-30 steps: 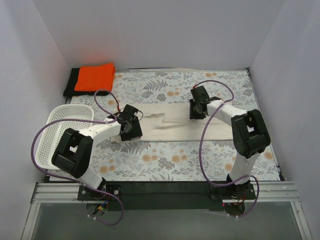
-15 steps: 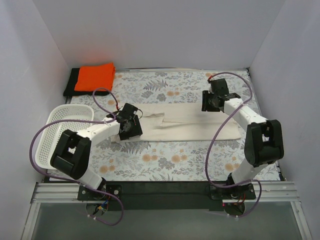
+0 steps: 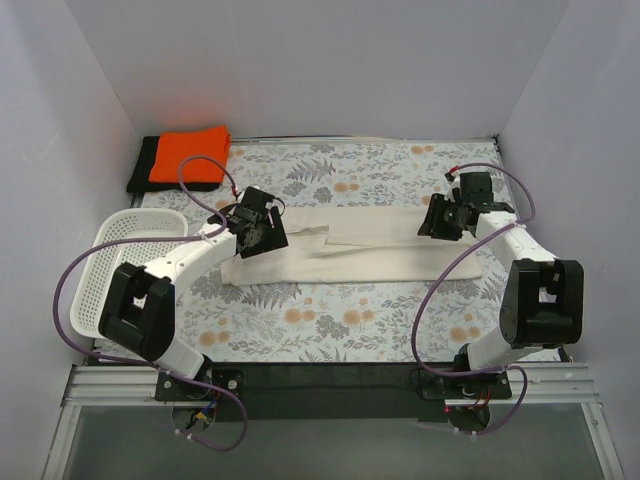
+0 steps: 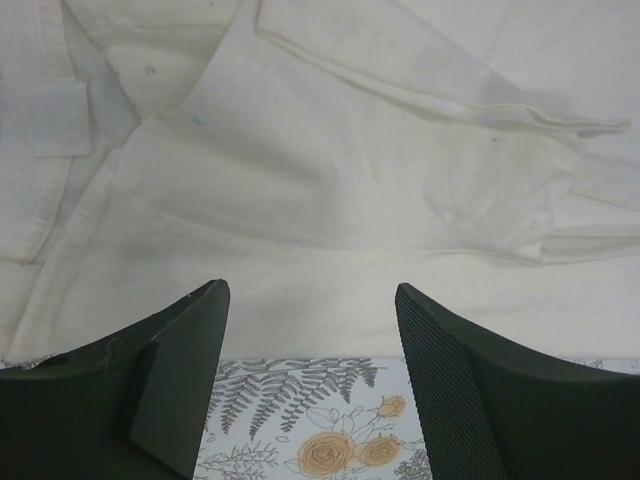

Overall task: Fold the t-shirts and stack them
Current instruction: Fold the tshirt

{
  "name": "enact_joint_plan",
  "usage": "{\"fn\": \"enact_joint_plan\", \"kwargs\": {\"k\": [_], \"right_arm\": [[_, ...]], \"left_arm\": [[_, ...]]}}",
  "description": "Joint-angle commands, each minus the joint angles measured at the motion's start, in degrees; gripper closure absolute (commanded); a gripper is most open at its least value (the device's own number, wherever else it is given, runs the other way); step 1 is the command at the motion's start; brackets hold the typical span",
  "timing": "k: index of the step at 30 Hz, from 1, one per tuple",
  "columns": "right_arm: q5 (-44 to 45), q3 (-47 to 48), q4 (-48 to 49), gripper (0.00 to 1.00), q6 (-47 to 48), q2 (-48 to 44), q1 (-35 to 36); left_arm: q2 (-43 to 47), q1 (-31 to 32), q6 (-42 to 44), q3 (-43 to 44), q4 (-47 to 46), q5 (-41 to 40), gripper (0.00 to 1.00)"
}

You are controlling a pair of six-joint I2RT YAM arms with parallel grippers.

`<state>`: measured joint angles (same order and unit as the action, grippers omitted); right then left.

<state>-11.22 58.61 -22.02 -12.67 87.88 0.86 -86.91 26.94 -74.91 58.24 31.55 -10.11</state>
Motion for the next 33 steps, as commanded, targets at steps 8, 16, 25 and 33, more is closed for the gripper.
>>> {"fn": "enact_joint_plan", "kwargs": {"k": [8,16,25,33], "right_arm": [[-10.0,1.0,4.7,0.58,0.3,0.1,5.6],[-11.6,-2.5,4.7,0.58,0.1,-2.3,6.3],[-12.3,-6.2,4.7,0.58,0.3,-4.9,6.3],[-12.2,-7.1,4.6,0.58,0.4,-5.6,6.3]], "left_arm": [[-10.8,-0.6,3.2,10.0,-3.9,0.9,0.43],[-17.6,-0.4,2.2,14.7,-6.1,1.7,0.71],[-23.9,0.0,2.1,18.4,-7.2,1.6,0.75],[-26.5,0.1,2.5,21.3,-7.6,-1.5,0.73]]}}
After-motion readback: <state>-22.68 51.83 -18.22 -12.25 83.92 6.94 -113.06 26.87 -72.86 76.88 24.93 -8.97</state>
